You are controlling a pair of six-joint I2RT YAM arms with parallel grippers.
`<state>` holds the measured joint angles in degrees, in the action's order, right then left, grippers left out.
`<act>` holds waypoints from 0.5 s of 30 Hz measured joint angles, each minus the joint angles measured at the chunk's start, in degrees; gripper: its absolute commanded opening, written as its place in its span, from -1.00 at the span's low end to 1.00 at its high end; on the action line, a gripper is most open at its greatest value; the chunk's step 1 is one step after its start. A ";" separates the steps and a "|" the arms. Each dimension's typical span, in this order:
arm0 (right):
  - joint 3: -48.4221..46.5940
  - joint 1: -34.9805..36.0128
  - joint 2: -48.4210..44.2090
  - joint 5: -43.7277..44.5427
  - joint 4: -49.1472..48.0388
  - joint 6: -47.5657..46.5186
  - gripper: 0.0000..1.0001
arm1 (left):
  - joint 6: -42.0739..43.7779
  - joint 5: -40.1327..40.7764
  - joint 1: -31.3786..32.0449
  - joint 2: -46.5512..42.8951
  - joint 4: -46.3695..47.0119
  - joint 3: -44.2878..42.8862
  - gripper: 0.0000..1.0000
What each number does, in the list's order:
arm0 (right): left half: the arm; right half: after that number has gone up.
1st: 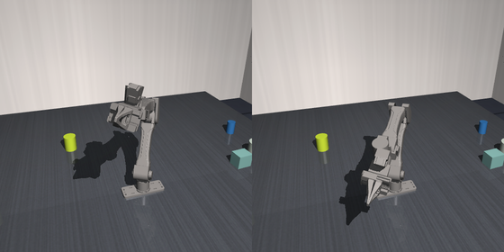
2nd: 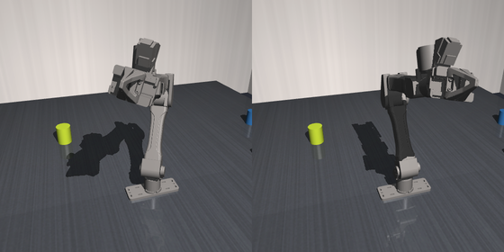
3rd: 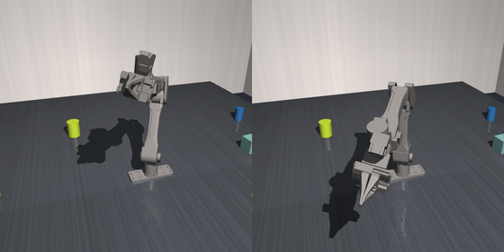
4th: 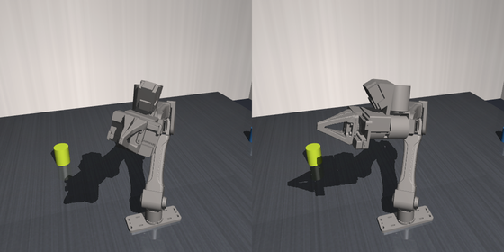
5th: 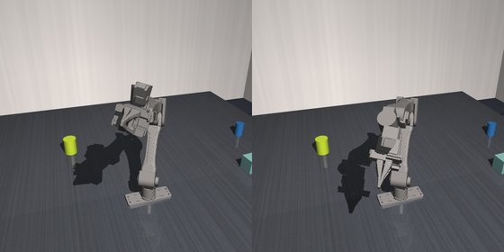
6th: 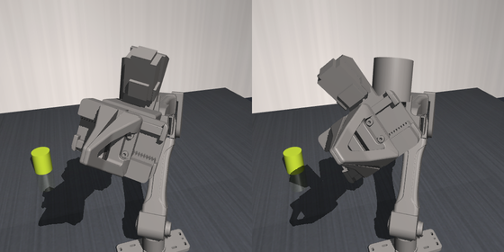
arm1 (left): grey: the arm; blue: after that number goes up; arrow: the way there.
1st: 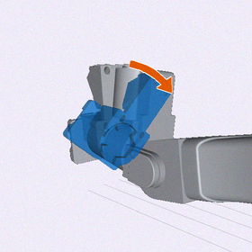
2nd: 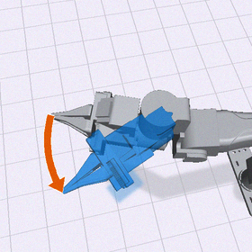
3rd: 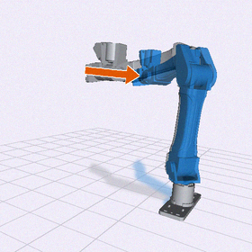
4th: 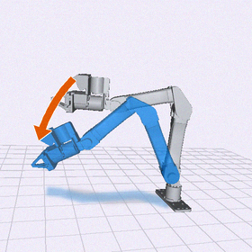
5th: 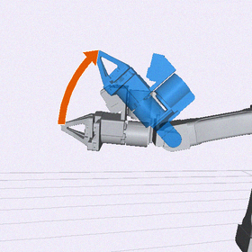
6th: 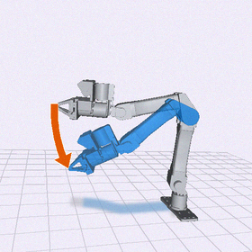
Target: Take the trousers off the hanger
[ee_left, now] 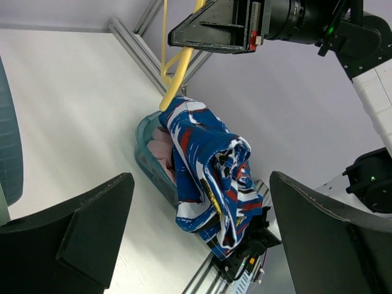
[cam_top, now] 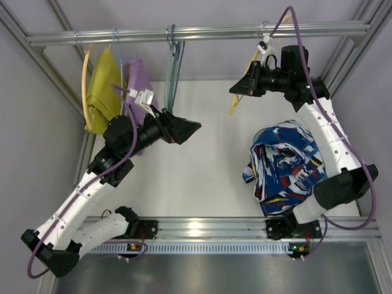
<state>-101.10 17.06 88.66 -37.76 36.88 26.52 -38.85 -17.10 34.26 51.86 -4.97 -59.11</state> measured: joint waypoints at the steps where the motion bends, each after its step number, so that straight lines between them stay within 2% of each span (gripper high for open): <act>1: 0.85 -0.07 -0.09 -0.26 -0.63 -1.66 -1.00 | -0.02 0.00 0.00 -0.07 -0.02 0.15 0.97; 7: 1.79 -0.31 0.83 -3.37 0.09 -10.54 -1.00 | -0.09 -0.02 0.00 -0.22 -0.04 0.66 0.97; 15: -3.30 -0.33 7.74 -6.32 3.02 -21.70 -1.00 | -0.07 -0.02 -0.02 -0.74 -0.02 0.79 0.97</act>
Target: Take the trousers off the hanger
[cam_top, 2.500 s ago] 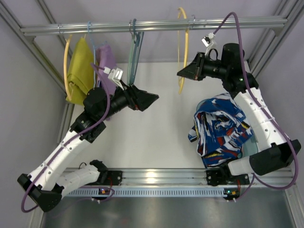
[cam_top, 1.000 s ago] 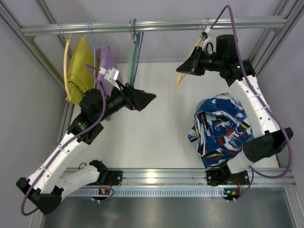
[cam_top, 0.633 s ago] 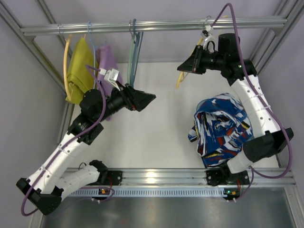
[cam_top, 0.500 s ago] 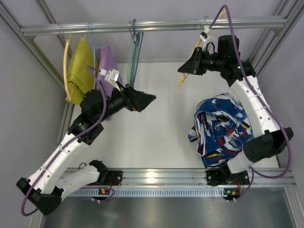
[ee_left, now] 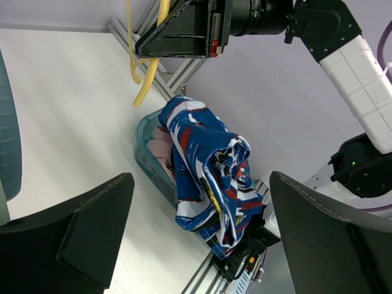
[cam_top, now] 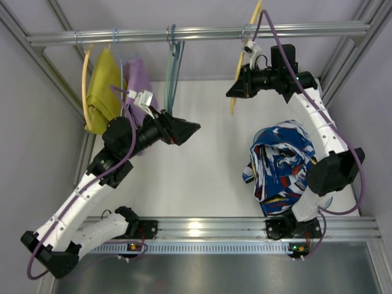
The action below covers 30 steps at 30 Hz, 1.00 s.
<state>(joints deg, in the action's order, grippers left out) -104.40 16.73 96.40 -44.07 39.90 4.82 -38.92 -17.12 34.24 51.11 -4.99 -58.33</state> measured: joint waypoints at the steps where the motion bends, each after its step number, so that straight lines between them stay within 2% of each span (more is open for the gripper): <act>1: -0.46 0.00 0.52 -0.22 0.33 -0.94 -1.00 | 0.00 0.00 -0.04 -0.13 0.00 0.04 0.97; 19: -7.04 -1.25 5.97 -4.94 4.35 -3.34 -0.98 | -0.13 0.00 -0.42 -0.72 0.02 0.74 0.97; 20: -7.04 -1.27 5.99 -5.29 4.35 -3.32 -0.89 | -0.13 -0.02 -0.42 -0.74 0.02 0.74 0.97; 21: -7.04 -1.29 5.99 -5.60 4.35 -3.28 -0.53 | -0.13 -0.02 -0.42 -0.76 0.02 0.74 0.97; 23: -6.95 -1.29 5.99 -6.08 4.37 -2.51 -0.33 | -0.13 -0.02 -0.42 -0.74 0.02 0.76 0.97; 24: -6.62 -1.31 5.97 -6.47 4.31 -2.12 -0.06 | -0.13 -0.04 -0.44 -0.74 0.02 0.76 0.97; 30: -2.78 -1.49 4.90 -7.87 4.33 -0.98 0.48 | -0.11 -0.04 -0.46 -0.74 0.02 0.76 0.97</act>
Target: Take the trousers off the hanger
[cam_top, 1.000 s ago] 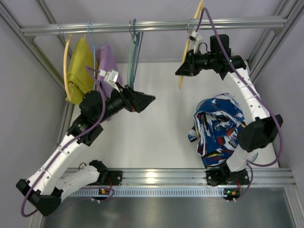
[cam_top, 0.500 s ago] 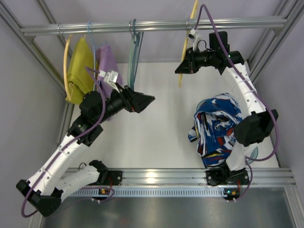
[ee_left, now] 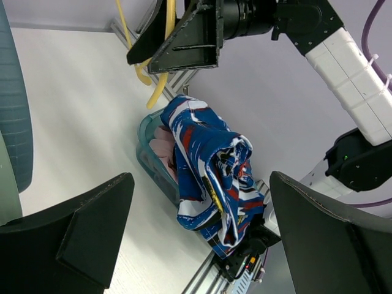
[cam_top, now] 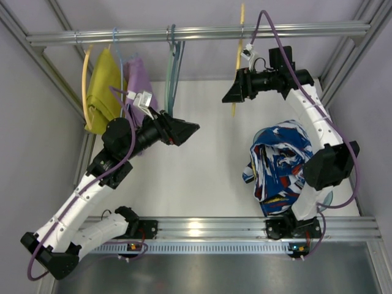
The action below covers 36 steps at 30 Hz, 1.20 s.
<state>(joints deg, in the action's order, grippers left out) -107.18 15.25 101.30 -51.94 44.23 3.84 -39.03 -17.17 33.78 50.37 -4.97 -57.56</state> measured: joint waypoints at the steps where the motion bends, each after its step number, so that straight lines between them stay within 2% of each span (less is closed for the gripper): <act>1: 0.76 0.00 -0.61 0.00 0.09 0.22 0.51 | 0.00 0.00 0.00 0.00 0.00 0.00 0.97; 7: 5.49 -0.04 -6.45 0.02 -0.79 2.16 0.98 | 0.15 0.02 -0.07 -0.02 0.00 0.00 0.97; 15: 8.20 -0.04 -15.54 1.18 -4.33 5.55 0.99 | 1.49 0.15 -0.22 -0.02 0.00 0.00 0.97; 23: 11.89 -0.17 -19.54 5.95 -4.68 4.15 0.99 | 3.82 2.25 -1.33 -0.09 -0.02 -0.02 0.97; 36: 18.62 -4.37 -27.78 12.02 -3.19 5.81 0.99 | 14.78 3.32 -2.21 -1.88 -4.22 -3.08 0.97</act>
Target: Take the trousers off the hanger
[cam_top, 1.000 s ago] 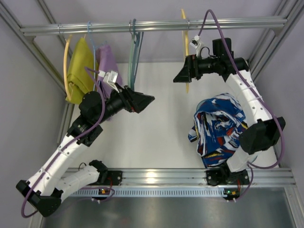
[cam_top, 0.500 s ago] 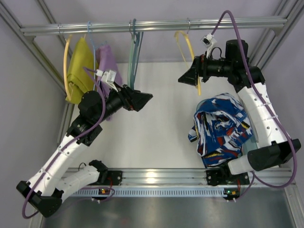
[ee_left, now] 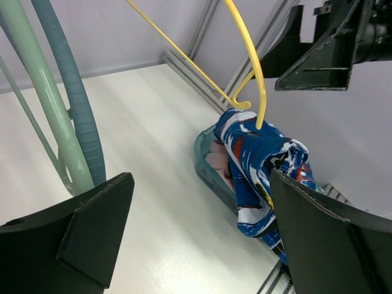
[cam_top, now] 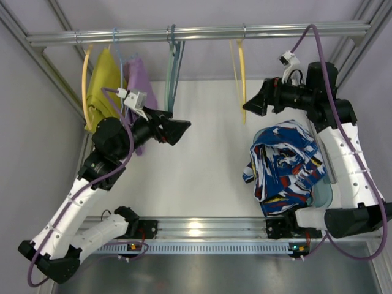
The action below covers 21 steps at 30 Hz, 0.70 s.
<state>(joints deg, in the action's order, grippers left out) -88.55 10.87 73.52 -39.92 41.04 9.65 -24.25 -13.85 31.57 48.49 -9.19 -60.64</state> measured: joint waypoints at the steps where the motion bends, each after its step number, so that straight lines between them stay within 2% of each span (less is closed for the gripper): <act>1: 0.00 -0.70 -0.46 0.00 -0.24 0.20 0.99 | 1.25 0.09 -0.13 0.02 -1.38 -0.70 0.97; 4: -0.15 -2.54 -1.18 -0.31 -0.57 0.66 0.99 | 5.16 0.70 -0.42 1.22 -7.80 -5.07 0.97; 11: -1.51 -8.44 -2.14 -2.08 1.95 -1.64 0.99 | 14.19 -0.48 -0.59 9.92 -26.36 -21.79 0.97; 15: -0.90 -9.49 -6.47 -2.05 5.97 -5.40 0.99 | 18.47 -0.39 -0.59 10.40 -36.04 -23.50 0.97; 21: 3.82 -9.51 -17.42 -1.38 9.38 -10.08 0.99 | 21.49 3.32 -0.76 5.90 -44.61 -24.04 0.96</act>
<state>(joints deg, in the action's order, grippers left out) -84.73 1.37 56.10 -41.30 50.41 -0.43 -2.76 -10.52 30.81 54.39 -53.80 -84.68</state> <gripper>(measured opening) 0.993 0.983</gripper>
